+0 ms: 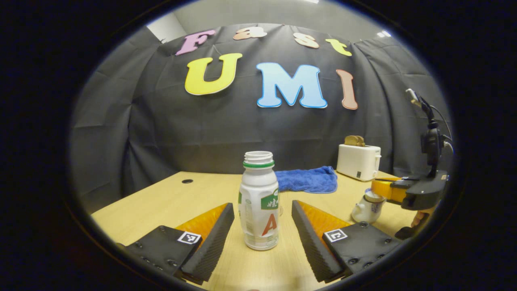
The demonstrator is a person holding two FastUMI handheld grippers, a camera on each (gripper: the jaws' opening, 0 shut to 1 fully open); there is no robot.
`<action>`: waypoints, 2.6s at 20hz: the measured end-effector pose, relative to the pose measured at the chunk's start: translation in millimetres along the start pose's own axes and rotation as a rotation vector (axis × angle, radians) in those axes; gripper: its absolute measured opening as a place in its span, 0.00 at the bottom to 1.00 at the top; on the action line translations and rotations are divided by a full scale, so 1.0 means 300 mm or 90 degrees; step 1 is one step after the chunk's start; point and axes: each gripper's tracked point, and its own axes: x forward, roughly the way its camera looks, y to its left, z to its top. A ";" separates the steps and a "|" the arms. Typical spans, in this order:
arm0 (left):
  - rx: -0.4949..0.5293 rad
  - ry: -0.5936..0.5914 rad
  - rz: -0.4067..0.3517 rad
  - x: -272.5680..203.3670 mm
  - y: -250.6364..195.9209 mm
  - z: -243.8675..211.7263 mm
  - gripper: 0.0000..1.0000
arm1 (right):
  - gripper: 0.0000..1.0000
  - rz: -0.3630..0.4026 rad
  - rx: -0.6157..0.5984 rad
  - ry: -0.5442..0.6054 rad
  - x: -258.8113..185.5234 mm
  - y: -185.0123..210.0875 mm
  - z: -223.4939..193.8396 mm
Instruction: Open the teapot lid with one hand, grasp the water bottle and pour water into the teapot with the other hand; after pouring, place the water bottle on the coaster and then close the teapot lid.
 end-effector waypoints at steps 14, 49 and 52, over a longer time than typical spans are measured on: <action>0.039 0.075 0.027 0.139 0.013 -0.130 1.00 | 0.05 -0.012 0.043 -0.090 -0.112 -0.139 0.207; 0.522 0.083 0.072 0.206 -0.156 0.001 0.91 | 0.05 -0.142 0.120 -0.050 -0.004 -0.537 0.037; 0.595 0.076 0.070 0.215 -0.208 0.010 0.85 | 0.05 -0.145 0.122 -0.048 0.000 -0.546 0.032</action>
